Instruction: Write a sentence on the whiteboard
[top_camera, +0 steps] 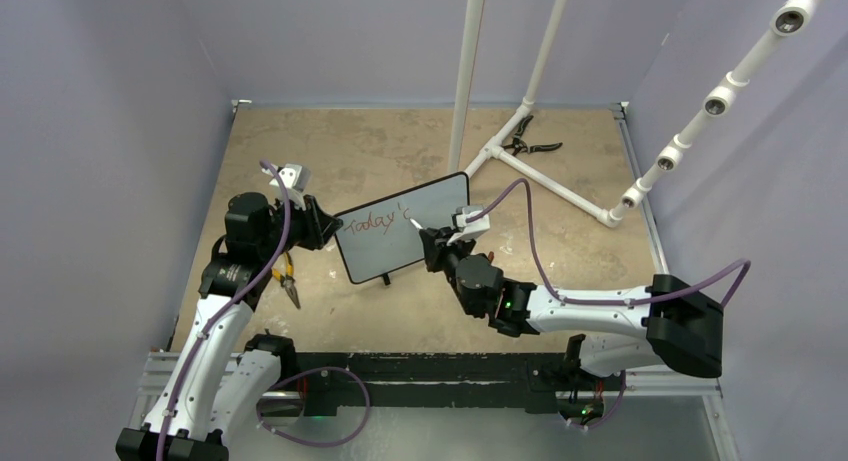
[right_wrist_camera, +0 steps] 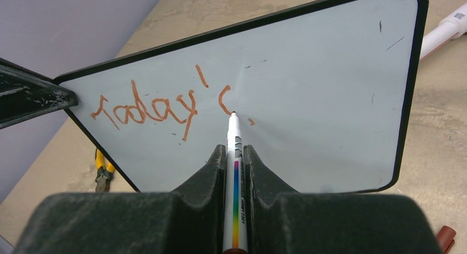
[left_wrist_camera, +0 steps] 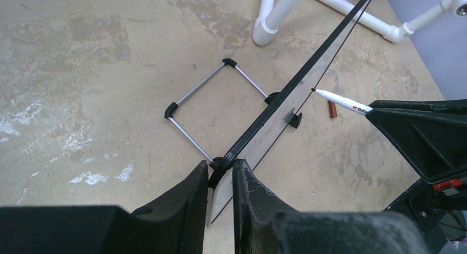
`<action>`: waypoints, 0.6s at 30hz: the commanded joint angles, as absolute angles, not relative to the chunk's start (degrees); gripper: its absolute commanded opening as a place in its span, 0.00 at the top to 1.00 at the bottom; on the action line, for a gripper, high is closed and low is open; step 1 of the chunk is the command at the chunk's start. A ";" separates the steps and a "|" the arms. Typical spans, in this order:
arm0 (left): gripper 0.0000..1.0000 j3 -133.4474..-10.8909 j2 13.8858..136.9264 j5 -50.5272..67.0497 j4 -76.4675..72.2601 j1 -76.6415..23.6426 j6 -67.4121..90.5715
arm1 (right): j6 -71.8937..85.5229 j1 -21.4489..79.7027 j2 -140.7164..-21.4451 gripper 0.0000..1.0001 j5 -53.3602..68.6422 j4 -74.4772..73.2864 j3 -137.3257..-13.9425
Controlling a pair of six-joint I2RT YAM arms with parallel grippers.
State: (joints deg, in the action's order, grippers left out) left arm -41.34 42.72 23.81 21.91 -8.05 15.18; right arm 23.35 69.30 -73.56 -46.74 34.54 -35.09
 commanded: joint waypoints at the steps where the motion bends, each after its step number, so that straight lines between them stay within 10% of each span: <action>1: 0.88 -41.04 41.85 22.85 19.07 -7.84 14.41 | 22.34 69.08 -73.49 1.00 -45.64 38.06 -35.26; 18: 0.88 -41.04 41.73 22.94 19.16 -7.86 14.42 | 26.10 69.08 -75.20 1.00 -49.96 32.19 -37.11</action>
State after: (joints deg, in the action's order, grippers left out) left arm -41.34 42.57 23.83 21.91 -8.05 15.18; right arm 24.14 69.30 -75.59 -47.00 33.56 -35.14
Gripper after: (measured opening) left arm 0.190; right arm 0.143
